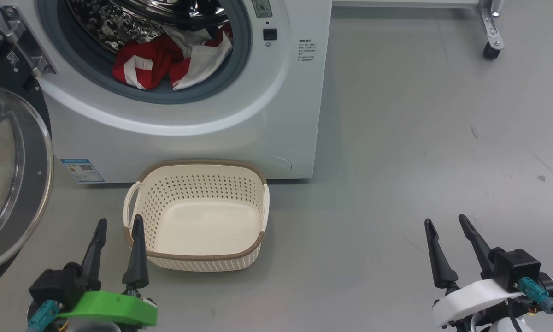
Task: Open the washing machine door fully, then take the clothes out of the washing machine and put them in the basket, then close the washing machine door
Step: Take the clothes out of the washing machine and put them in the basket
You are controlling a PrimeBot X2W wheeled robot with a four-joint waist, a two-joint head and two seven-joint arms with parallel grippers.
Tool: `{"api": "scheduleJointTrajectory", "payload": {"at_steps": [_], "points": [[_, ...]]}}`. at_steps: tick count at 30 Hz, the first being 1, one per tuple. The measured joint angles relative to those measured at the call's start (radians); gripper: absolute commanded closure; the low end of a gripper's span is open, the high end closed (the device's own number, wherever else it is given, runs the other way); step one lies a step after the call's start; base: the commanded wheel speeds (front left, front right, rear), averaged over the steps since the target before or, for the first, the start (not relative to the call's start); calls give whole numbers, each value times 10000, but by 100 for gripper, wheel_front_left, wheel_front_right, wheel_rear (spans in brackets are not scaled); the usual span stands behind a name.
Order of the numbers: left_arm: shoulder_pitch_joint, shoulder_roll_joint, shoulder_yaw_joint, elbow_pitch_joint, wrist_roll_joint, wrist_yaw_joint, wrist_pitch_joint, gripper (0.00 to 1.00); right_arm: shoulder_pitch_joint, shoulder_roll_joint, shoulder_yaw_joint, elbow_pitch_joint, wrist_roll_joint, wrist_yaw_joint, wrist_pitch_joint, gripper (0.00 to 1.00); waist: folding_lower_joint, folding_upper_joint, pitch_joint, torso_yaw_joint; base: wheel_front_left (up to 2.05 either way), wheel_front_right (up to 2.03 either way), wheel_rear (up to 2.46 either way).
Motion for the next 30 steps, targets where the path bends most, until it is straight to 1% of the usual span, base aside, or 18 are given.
{"api": "scheduleJointTrajectory", "payload": {"at_steps": [19, 30], "points": [[2, 50, 90, -307, -73, 0, 0, 0, 0, 15, 19, 71, 0, 2, 0, 0, 0, 0, -17, 137, 115, -115, 0], [122, 82, -94, -242, -178, 0, 0, 0, -2, 71, 19, 77, 0, 2, -2, 0, 0, 0, 31, 181, 83, -83, 0]]}}
